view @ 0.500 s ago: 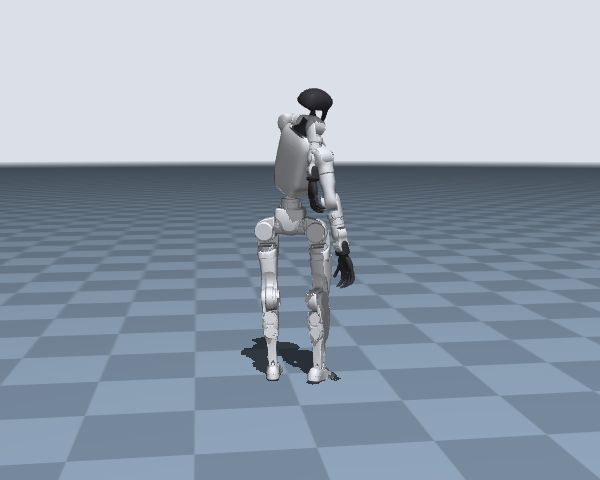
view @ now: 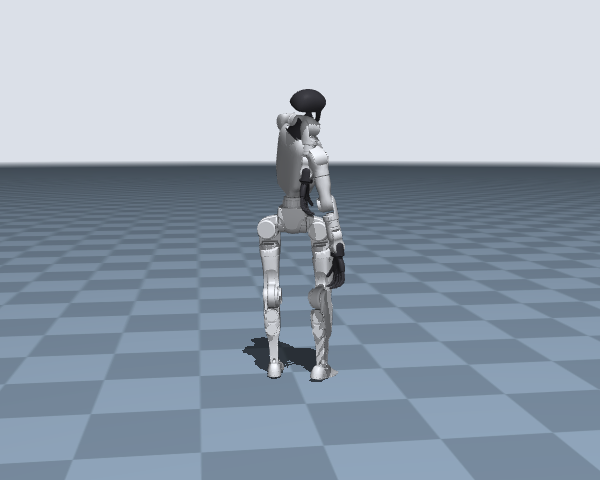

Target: Upper body actions

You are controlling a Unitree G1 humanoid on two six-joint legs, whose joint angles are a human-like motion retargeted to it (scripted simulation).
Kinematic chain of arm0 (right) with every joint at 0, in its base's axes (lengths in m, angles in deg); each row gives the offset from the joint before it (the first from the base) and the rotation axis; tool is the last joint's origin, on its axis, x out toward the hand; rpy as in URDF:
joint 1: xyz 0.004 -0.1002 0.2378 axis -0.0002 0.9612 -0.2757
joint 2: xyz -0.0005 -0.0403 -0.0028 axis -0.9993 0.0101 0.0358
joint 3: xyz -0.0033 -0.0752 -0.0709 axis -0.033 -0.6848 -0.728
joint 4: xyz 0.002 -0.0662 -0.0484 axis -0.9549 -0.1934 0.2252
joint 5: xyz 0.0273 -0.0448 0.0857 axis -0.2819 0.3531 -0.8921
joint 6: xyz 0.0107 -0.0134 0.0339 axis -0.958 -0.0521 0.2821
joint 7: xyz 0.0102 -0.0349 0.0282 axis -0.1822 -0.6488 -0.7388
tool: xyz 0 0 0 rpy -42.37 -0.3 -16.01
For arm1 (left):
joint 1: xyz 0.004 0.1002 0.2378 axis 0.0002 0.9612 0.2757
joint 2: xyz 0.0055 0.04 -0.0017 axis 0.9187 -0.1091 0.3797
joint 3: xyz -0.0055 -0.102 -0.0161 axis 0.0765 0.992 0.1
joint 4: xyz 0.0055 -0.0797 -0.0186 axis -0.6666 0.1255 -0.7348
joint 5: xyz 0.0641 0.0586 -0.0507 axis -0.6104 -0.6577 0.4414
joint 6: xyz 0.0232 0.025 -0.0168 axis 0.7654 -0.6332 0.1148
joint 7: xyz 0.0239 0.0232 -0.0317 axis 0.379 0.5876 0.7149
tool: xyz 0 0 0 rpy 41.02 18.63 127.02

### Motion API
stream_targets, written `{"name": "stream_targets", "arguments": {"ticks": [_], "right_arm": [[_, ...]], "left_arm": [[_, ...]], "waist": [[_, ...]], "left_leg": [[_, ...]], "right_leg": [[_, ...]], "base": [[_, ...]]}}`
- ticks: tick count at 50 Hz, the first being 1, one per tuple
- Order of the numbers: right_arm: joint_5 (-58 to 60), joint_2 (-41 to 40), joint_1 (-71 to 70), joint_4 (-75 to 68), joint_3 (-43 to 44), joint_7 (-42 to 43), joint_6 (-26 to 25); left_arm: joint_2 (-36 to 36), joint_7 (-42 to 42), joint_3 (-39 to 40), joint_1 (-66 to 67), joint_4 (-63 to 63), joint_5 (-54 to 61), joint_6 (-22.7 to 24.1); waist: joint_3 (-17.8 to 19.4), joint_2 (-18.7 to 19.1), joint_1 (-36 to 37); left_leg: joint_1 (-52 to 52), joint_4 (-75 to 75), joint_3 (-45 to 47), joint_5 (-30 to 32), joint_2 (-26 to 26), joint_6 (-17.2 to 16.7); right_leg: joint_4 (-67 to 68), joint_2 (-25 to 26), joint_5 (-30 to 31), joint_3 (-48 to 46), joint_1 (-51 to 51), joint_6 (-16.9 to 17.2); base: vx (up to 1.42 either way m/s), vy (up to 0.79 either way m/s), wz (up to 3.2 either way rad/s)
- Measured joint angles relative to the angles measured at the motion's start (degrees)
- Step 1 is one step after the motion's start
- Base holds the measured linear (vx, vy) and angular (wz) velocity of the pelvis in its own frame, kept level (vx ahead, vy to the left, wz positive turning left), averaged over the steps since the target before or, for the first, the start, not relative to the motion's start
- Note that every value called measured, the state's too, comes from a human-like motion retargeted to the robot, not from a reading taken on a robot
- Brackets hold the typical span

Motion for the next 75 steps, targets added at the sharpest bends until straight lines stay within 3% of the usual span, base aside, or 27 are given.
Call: {"name": "stream_targets", "arguments": {"ticks": [5, 12, 24, 33, 53, 65, 75], "right_arm": [[-7.1, -0.4, 0.3, 0.3, 1.7, -0.6, 0.8], [-7.3, -0.5, 1.9, -3.7, -2.2, -1.2, -1.3], [-0.1, -1.5, 9.6, -5.0, -3.0, -0.9, 0.3], [4.1, -1.7, 8.8, -3.2, -2.8, -2.2, 0.3], [-5.5, -0.7, 9.3, -3.7, 1.0, -1.9, 0.5], [-1.5, 1.6, 10.8, -4.7, -0.9, 4.3, -0.1], [-4.3, 0.1, 10.3, -6.7, 1.2, -1.1, 1.4]], "left_arm": [[0.0, -1.7, 0.0, 0.0, 1.0, 5.9, -0.1], [0.0, 0.9, 0.0, 0.0, 4.8, 4.2, -2.8], [0.0, 0.8, 0.0, 0.0, 9.8, 10.5, -2.1], [0.0, 1.3, 0.0, 0.0, 9.4, 11.5, -1.6], [0.0, 0.6, 0.0, 0.0, 8.5, 11.3, -0.8], [0.0, 1.5, 0.0, 0.0, 9.3, 12.3, -0.7], [0.0, 2.2, 0.0, 0.0, 9.8, 12.6, -0.7]], "waist": [[0.2, 0.0, -0.1], [-1.2, 0.0, -1.0], [-6.9, -0.2, 9.4], [-6.8, -0.2, 7.3], [-8.3, -0.3, 6.2], [-8.4, -0.4, 4.8], [-8.8, -0.3, 5.0]], "left_leg": [[0.1, -0.2, 0.3, -0.1, 0.2, -0.1], [0.5, -0.2, 0.8, -0.5, 0.5, -0.1], [0.5, -1.2, 5.8, -1.6, 0.2, -0.5], [-0.6, -0.5, 4.6, -0.9, 0.7, -0.6], [-1.4, -0.6, 2.5, -0.8, 0.1, -0.2], [-1.8, -0.3, 0.5, -0.3, 0.0, -0.3], [-1.6, -0.2, 0.9, -0.2, -0.1, -0.3]], "right_leg": [[-0.4, 0.4, 0.1, 0.1, 0.0, -0.1], [-0.5, 0.7, 0.1, 0.6, 0.1, -0.1], [-1.6, 1.9, -1.8, 5.3, 0.3, -0.6], [-0.5, 1.4, -0.3, 4.3, -1.9, -0.7], [-0.4, 1.0, -0.7, 2.4, -2.1, -0.6], [-1.1, 0.8, -0.2, 0.5, -1.4, -0.5], [-1.6, 1.1, -0.2, 0.8, -0.7, -0.9]], "base": [[0.00, 0.00, 0.00], [0.00, 0.00, 0.00], [0.01, 0.00, -0.35], [0.00, 0.00, 0.12], [0.00, 0.00, 0.00], [0.01, 0.00, 0.17], [0.00, 0.00, 0.00]]}}
